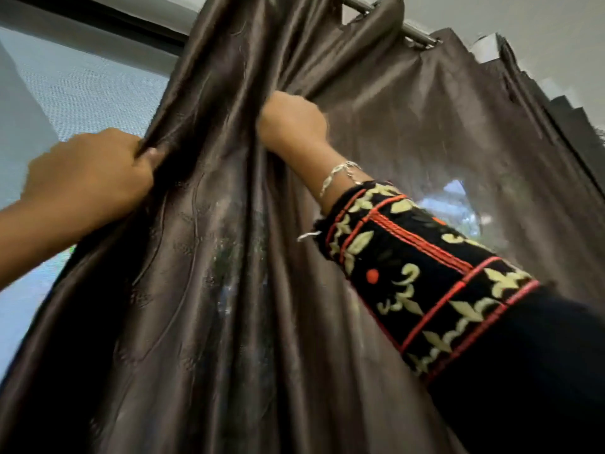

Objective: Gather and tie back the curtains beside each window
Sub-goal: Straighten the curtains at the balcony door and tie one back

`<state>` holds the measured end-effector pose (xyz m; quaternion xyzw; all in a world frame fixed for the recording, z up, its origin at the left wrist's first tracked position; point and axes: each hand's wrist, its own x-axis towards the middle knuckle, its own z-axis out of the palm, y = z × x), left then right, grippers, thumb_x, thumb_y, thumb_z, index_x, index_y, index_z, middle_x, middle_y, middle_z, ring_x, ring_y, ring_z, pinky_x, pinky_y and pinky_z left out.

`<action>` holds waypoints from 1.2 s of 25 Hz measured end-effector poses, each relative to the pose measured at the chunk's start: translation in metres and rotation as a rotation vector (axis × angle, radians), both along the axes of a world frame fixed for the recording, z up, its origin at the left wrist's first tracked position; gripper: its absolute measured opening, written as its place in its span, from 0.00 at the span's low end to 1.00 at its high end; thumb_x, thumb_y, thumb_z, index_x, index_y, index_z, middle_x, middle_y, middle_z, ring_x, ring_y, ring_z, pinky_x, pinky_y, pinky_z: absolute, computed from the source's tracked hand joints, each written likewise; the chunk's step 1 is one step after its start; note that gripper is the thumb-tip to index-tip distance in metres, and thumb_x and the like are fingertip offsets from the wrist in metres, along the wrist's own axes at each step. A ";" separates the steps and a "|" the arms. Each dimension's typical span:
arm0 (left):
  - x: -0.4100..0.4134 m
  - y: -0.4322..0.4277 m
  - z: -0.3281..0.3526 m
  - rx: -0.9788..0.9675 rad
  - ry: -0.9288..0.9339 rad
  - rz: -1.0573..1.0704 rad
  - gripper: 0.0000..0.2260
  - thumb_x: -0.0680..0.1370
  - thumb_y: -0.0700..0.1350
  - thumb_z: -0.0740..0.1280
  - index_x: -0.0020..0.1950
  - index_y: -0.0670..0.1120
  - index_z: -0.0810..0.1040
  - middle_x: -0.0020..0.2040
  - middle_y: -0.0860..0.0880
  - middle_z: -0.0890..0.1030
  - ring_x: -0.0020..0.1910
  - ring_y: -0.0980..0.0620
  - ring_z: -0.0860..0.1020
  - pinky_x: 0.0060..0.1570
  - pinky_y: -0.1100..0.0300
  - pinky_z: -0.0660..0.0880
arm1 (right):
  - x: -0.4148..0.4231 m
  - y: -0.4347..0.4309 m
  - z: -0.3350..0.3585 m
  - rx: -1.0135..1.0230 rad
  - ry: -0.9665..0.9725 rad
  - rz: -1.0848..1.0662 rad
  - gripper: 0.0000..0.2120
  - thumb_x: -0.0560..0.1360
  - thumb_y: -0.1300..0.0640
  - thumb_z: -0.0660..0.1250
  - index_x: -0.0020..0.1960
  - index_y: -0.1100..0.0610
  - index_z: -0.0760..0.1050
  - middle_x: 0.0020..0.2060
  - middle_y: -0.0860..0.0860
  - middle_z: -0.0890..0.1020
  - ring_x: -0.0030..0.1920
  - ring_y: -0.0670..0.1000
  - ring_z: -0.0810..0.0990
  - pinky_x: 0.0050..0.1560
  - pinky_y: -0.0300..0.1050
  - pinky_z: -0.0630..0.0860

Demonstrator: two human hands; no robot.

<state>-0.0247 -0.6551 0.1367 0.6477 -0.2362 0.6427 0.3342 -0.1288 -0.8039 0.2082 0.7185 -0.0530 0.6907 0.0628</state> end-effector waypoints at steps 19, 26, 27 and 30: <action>-0.024 -0.053 -0.016 -0.034 0.026 -0.181 0.14 0.79 0.48 0.58 0.45 0.39 0.77 0.41 0.33 0.78 0.43 0.34 0.76 0.43 0.47 0.73 | -0.056 -0.154 -0.011 0.149 -0.275 -0.174 0.22 0.75 0.46 0.62 0.57 0.63 0.72 0.56 0.63 0.76 0.59 0.62 0.72 0.57 0.52 0.67; -0.025 -0.064 -0.025 -0.067 0.056 -0.235 0.15 0.80 0.48 0.57 0.39 0.40 0.74 0.34 0.38 0.76 0.37 0.37 0.74 0.38 0.50 0.71 | -0.075 -0.189 -0.011 0.484 0.140 -0.103 0.18 0.76 0.50 0.62 0.48 0.67 0.73 0.43 0.61 0.76 0.45 0.57 0.74 0.43 0.45 0.68; -0.026 -0.064 -0.026 -0.065 0.054 -0.229 0.16 0.80 0.48 0.57 0.38 0.41 0.73 0.31 0.41 0.74 0.34 0.39 0.72 0.36 0.52 0.69 | -0.072 -0.182 -0.014 0.442 0.113 -0.118 0.14 0.76 0.54 0.61 0.45 0.67 0.72 0.42 0.63 0.75 0.45 0.59 0.75 0.42 0.44 0.66; -0.026 -0.060 -0.028 -0.063 0.054 -0.209 0.15 0.80 0.47 0.56 0.38 0.41 0.72 0.28 0.46 0.69 0.32 0.43 0.68 0.34 0.55 0.65 | -0.059 -0.149 -0.022 0.325 0.051 -0.090 0.11 0.75 0.59 0.58 0.38 0.65 0.70 0.39 0.65 0.73 0.46 0.62 0.75 0.39 0.44 0.62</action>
